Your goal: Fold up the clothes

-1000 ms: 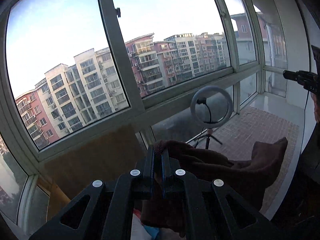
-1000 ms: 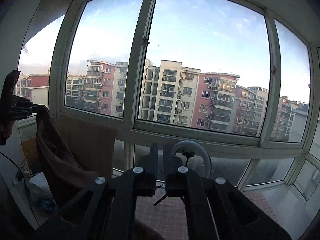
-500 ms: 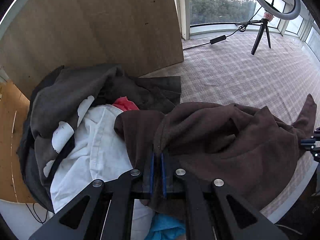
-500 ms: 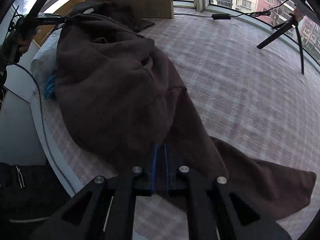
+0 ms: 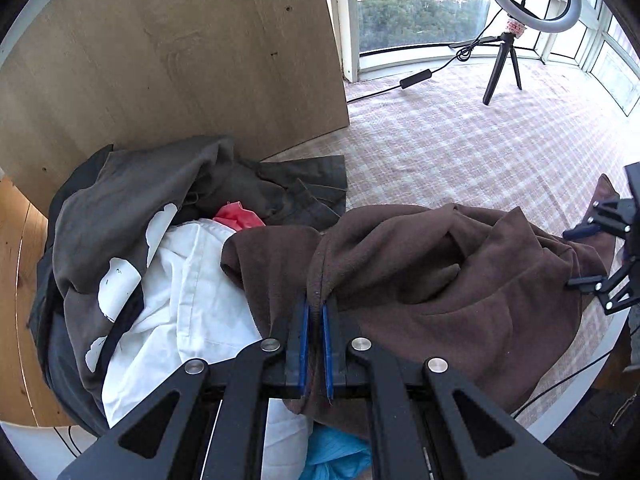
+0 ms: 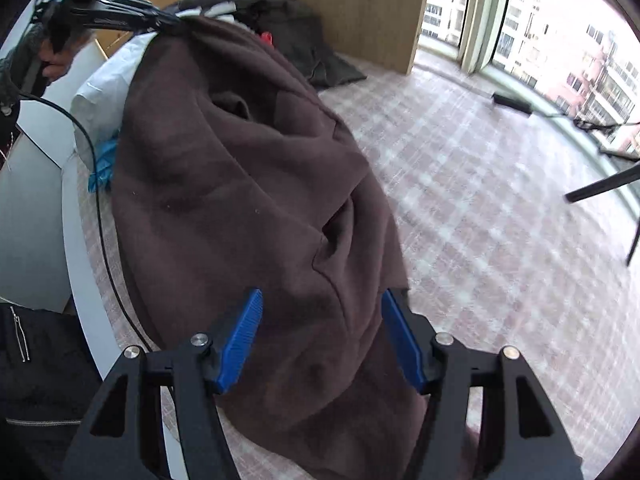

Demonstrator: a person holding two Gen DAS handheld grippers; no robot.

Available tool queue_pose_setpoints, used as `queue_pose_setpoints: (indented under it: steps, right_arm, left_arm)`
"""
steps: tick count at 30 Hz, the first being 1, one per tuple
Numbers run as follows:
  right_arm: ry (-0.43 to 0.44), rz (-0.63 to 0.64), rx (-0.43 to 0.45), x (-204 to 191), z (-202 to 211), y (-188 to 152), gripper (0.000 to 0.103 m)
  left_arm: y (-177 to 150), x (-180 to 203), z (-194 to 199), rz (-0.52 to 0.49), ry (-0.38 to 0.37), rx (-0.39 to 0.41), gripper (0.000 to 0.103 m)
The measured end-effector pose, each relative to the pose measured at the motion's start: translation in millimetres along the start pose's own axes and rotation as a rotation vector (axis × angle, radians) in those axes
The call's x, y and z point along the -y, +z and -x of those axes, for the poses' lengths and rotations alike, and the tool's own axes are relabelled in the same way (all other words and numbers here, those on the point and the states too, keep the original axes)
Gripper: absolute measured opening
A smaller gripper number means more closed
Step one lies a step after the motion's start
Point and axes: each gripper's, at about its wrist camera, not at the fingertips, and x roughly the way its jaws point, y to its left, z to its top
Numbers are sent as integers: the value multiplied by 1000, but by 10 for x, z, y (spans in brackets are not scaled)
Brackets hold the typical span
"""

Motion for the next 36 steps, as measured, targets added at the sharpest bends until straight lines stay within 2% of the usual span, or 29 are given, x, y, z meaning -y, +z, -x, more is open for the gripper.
queue_pose_setpoints:
  steps: [2,4,7,11,16,19,22,26,28,32,36]
  right_arm:
    - [-18,-19,15,-10,35,-18,4]
    - [-46,-39,36,-20,94,-40,4]
    - [-139,-60,152,-53,625,-64,4]
    - [-334,-94,361,-131,1844,-17,4]
    - [-482,-132,644,-438,3560,-164,4]
    - [-557,-109,775,-801,4290,-323,4]
    - [-662,-84,876,-1160,4816,-479,4]
    - [-755,-73,979,-1489,5299,-670,4]
    - [-792,-74,988,-1509,5376,-681,4]
    - [-831,-79,948,-1320,5284,-589,4]
    - [-813,-101,834,-789,4840,-273,4]
  left_arm:
    - [12,38,278,-1,-20,62,5]
    - [24,77,555,-2,-40,124,5]
    - [42,135,972,-3,-70,217,5]
    - [66,211,1527,-5,-109,342,5]
    - [-41,448,2495,-81,-75,504,5]
    - [-108,594,3082,-128,-53,601,5]
    - [-175,739,3668,-176,-29,698,5]
    - [-265,933,4451,-240,2,827,6]
    - [-254,1000,4540,-255,17,831,6]
    - [-78,1012,4354,-257,23,779,6]
    - [211,862,3766,-213,-4,660,6]
